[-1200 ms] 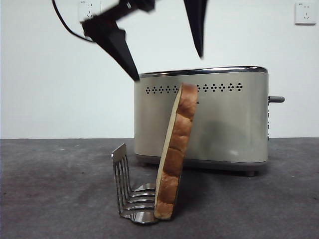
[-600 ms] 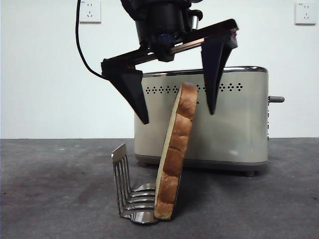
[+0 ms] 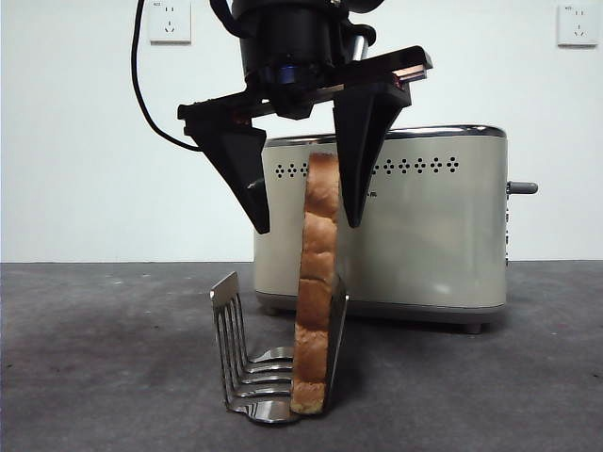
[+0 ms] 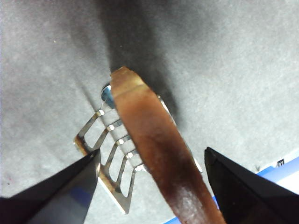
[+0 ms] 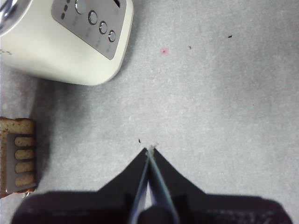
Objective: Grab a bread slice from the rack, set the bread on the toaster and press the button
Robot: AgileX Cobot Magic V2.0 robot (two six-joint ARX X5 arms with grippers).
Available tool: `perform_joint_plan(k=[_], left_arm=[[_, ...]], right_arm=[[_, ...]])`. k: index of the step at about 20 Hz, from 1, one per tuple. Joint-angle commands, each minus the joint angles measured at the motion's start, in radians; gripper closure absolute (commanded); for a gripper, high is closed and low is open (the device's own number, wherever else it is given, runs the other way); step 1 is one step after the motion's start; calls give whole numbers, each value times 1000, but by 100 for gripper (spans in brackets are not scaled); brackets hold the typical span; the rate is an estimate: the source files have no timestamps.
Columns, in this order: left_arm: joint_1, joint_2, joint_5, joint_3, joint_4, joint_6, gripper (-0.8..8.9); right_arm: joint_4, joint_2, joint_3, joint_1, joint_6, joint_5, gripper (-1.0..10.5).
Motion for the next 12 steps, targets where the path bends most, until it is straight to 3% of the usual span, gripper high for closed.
perform_joint_plan(k=[1,4,9,12], left_arm=[[2,2,-23,1,-29,16,442],[2,-17,-79,1,-52,34,459],[2,-74,-86,1,-3,35,827],[2,-81,-31,1,4,41,826]], right_arm=[[3,1,3,0,-10,5,940],[3,1,3,0,-10,5,940],[3,1,3,0,-10,5,940],[3,1,3,0,-10,5,940]])
